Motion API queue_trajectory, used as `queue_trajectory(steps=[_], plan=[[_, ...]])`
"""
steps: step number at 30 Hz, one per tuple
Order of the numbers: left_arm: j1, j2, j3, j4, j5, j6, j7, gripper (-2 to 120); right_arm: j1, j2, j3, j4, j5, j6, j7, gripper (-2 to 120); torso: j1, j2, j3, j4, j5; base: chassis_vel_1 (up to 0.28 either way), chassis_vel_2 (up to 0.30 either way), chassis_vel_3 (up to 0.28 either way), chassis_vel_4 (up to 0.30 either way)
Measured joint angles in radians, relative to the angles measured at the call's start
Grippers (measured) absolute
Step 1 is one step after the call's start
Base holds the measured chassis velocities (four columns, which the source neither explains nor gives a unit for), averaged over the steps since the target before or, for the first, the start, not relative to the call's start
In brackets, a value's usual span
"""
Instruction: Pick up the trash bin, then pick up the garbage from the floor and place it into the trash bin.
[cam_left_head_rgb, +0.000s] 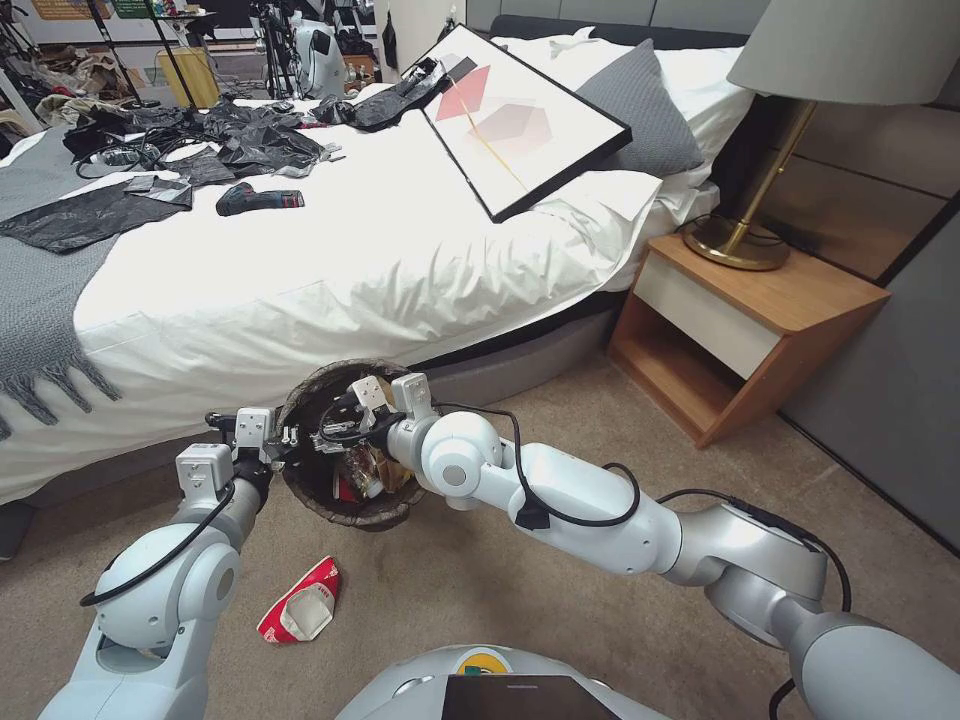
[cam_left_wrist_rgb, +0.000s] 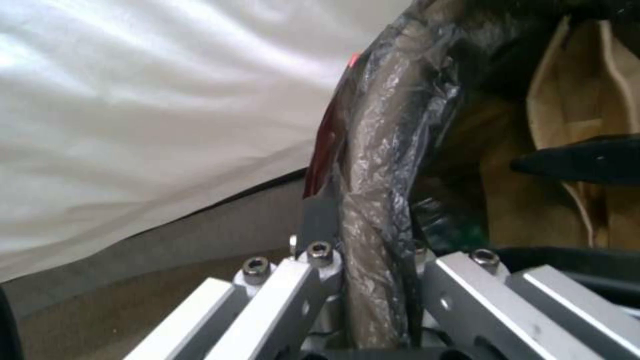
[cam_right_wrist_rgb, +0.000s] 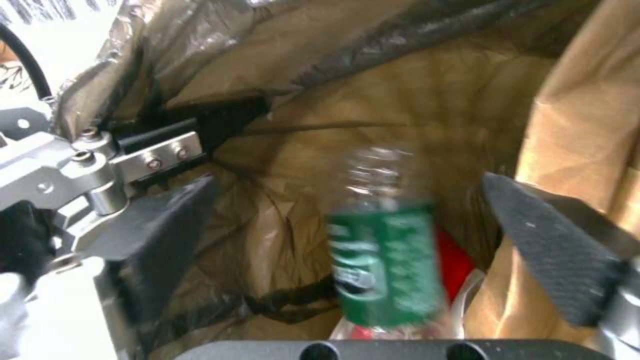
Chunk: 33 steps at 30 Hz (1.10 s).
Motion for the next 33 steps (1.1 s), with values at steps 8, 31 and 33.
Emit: queue_trajectory(steps=[8,31,33], plan=[[-0.001,-0.002,0.0,0.0,0.0,0.0,0.0,0,0.019,-0.012,0.015,0.052,0.015,-0.004,0.017,100,0.0,0.0,0.0,0.0,0.0001,0.0,0.0,0.0,0.0],[0.002,-0.03,0.009,-0.004,0.001,0.0,-0.002,0,-0.236,-0.384,0.562,0.351,-0.313,0.122,-0.058,100,0.0,0.0,0.0,-0.0001,0.0001,0.0,0.0,0.0,0.0],[0.005,-0.033,0.009,-0.007,0.002,0.0,-0.002,0,-0.29,-0.388,0.612,0.341,-0.362,0.151,-0.075,100,0.0,0.0,0.0,-0.0001,0.0,0.0,0.0,0.0,0.0]])
